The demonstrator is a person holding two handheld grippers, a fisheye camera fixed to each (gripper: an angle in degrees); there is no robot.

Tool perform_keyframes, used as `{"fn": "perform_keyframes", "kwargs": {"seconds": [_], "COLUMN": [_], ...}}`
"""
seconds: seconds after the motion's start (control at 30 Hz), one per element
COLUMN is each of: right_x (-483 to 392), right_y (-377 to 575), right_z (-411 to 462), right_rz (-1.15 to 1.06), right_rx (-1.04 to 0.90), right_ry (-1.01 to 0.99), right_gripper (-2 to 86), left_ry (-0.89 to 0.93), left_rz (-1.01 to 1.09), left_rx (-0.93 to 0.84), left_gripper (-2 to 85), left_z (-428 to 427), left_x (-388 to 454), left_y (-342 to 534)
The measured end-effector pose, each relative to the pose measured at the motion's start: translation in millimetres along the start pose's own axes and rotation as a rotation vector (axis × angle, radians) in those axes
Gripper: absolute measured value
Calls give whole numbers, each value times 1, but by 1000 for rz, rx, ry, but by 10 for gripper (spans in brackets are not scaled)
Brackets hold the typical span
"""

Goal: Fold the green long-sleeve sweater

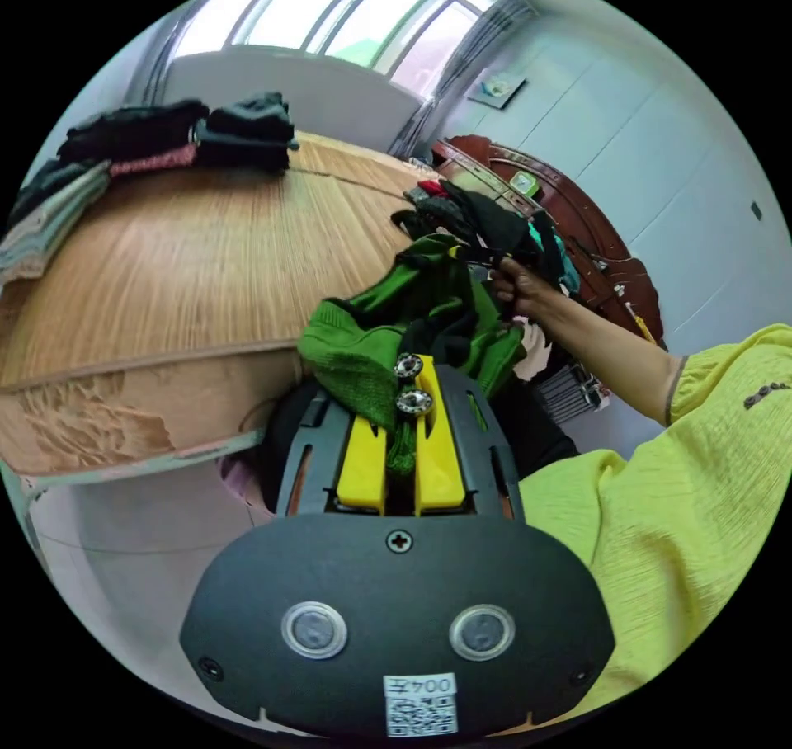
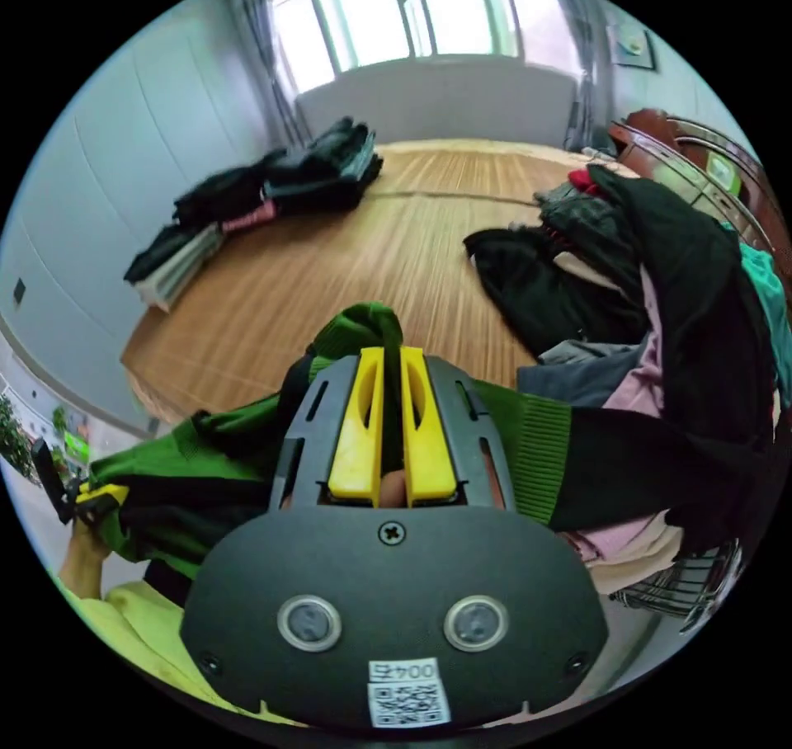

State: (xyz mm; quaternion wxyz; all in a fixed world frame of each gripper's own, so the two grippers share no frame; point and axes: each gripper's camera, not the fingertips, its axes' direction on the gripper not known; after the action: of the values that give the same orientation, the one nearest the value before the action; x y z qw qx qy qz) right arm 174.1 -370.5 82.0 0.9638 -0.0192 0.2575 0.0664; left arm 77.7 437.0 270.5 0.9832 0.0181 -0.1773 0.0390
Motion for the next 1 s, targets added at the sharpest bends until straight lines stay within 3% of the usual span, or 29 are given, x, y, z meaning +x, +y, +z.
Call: {"fn": "perform_keyframes", "kwargs": {"seconds": [0.27,0.6,0.8,1.0], "right_x": [-43,-138,-211,-263], "right_y": [-45,-30,-2,42], "right_z": [-310,-656,-746,-783], "right_rz": [-41,-134,-298,-341], "right_rx": [487,992,1067,1113], "right_ry": [13,131,309,392], "right_gripper": [39,39,40,39], "left_ry": [-115,-372,-416,-378], "left_rz": [261,627,634,584], "left_rx": [400,710,810,838], "left_gripper": [61,62,44,4], "left_z": [-57,-140,-166,-168], "left_x": [83,243,288,306], "left_y": [18,49,95,143]}}
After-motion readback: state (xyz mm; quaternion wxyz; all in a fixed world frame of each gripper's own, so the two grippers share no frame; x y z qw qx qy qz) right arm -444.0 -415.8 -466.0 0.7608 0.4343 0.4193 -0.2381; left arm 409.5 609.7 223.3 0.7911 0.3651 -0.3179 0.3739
